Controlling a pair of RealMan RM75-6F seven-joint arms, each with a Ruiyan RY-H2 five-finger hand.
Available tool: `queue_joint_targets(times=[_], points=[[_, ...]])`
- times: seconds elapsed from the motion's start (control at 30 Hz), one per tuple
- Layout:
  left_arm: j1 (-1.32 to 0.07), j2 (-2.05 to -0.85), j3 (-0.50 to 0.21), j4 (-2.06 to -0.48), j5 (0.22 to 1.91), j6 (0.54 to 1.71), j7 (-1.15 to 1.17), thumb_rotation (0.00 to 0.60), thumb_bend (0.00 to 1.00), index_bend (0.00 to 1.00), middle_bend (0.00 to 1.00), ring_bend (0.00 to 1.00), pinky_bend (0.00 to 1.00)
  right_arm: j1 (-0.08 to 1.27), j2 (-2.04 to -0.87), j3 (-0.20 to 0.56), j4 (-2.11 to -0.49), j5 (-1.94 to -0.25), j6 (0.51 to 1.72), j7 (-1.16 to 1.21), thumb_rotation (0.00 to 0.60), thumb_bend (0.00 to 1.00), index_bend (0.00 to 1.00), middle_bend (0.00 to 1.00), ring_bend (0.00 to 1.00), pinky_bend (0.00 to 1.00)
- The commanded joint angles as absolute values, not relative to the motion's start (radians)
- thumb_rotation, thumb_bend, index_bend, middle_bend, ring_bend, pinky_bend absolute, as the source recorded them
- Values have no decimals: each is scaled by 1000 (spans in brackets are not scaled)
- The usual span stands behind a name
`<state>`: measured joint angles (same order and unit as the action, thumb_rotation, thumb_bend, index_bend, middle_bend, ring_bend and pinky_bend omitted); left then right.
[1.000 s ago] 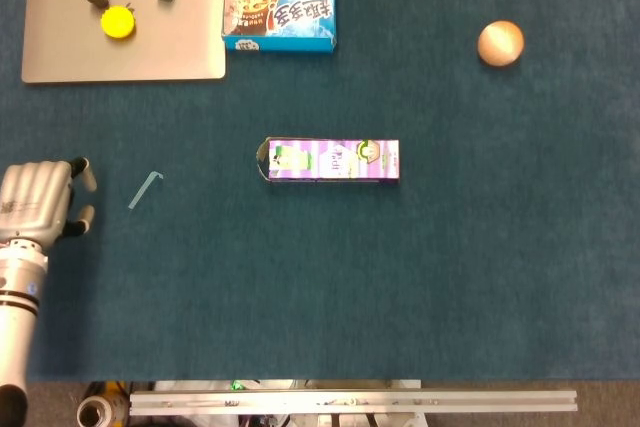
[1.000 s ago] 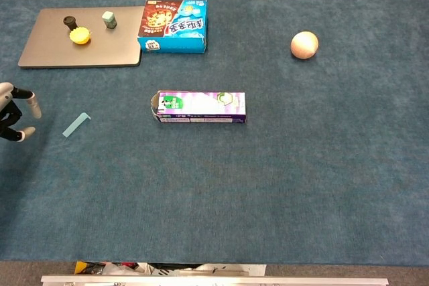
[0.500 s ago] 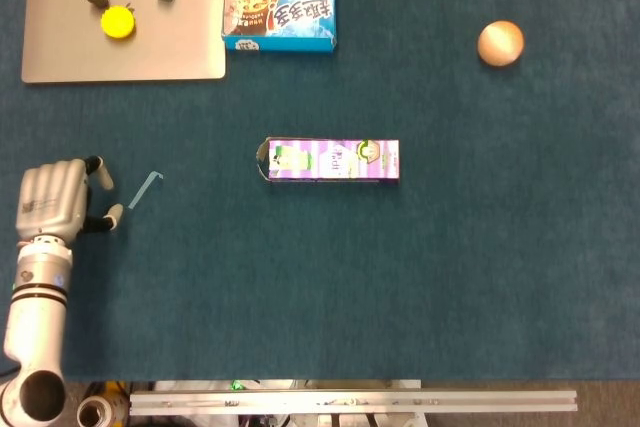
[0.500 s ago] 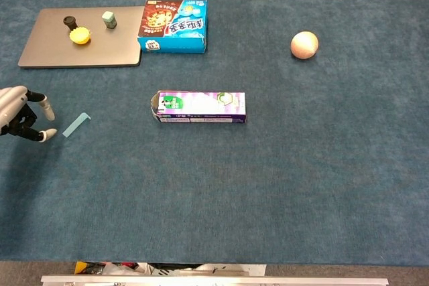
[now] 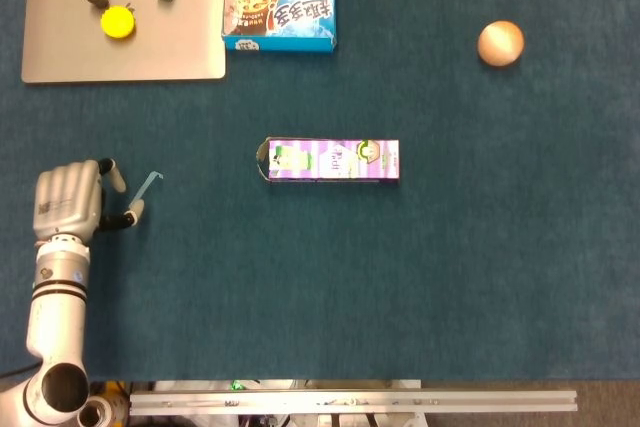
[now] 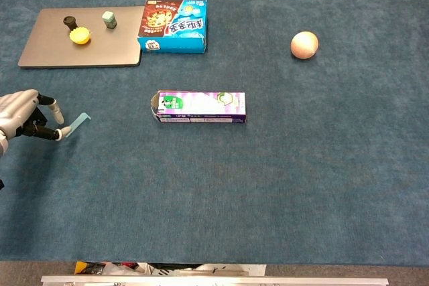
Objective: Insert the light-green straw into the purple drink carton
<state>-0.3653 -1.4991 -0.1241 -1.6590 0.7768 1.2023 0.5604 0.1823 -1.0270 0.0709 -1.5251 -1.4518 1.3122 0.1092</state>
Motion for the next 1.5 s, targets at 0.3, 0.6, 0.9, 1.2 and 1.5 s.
queue_joint_targets(times=[0.3, 0.6, 0.9, 1.2, 1.5], points=[[-370, -1523, -116, -1632, 769, 1221, 563, 493, 258, 474, 923, 945, 940, 176, -1027, 69, -1514, -1450, 1318, 122, 600, 329, 53, 250, 57, 44], [-375, -1533, -118, -1625, 760, 1213, 550, 495, 258, 484, 921, 945, 946, 171, -1026, 69, -1507, -1451, 1327, 129, 600, 329, 53, 250, 57, 44], [-386, -1544, -120, -1615, 745, 1196, 545, 496, 258, 491, 922, 946, 949, 163, -1023, 68, -1506, -1448, 1334, 133, 600, 329, 53, 250, 57, 44], [-394, -1550, -122, -1608, 734, 1185, 537, 496, 258, 501, 925, 948, 957, 160, -1023, 68, -1503, -1446, 1334, 135, 600, 330, 53, 250, 57, 44], [-400, -1547, -119, -1604, 725, 1167, 527, 493, 284, 518, 927, 950, 961, 158, -1025, 68, -1499, -1444, 1332, 137, 600, 329, 53, 250, 57, 44]])
